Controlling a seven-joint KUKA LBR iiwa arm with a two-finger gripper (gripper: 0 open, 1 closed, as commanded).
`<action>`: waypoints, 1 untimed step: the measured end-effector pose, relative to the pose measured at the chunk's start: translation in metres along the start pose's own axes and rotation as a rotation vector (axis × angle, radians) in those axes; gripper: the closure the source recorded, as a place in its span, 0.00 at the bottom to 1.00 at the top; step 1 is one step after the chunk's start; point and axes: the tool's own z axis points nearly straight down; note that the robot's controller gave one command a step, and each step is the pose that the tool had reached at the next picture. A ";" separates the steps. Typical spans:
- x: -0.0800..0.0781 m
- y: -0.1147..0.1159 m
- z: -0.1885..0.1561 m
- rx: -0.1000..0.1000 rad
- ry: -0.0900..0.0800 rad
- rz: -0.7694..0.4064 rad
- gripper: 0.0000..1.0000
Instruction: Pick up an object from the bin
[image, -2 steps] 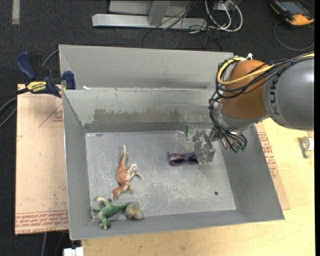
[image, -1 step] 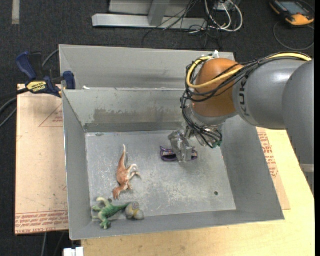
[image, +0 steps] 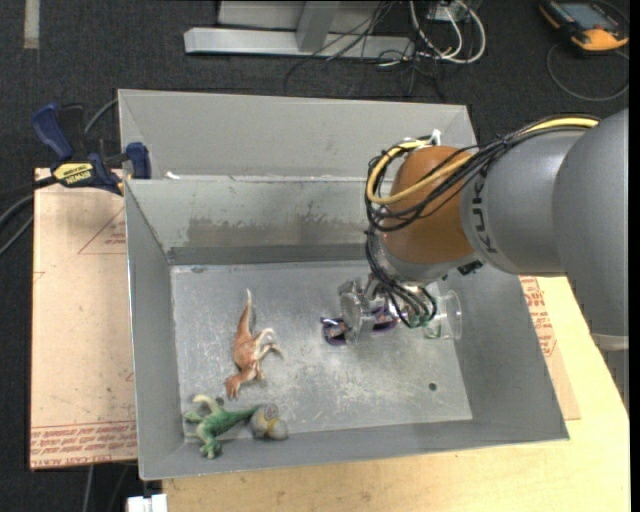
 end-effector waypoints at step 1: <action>0.016 0.000 -0.001 0.001 0.002 -0.054 1.00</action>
Offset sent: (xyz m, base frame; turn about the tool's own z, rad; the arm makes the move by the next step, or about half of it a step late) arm -0.0082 0.0241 0.1551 -0.0265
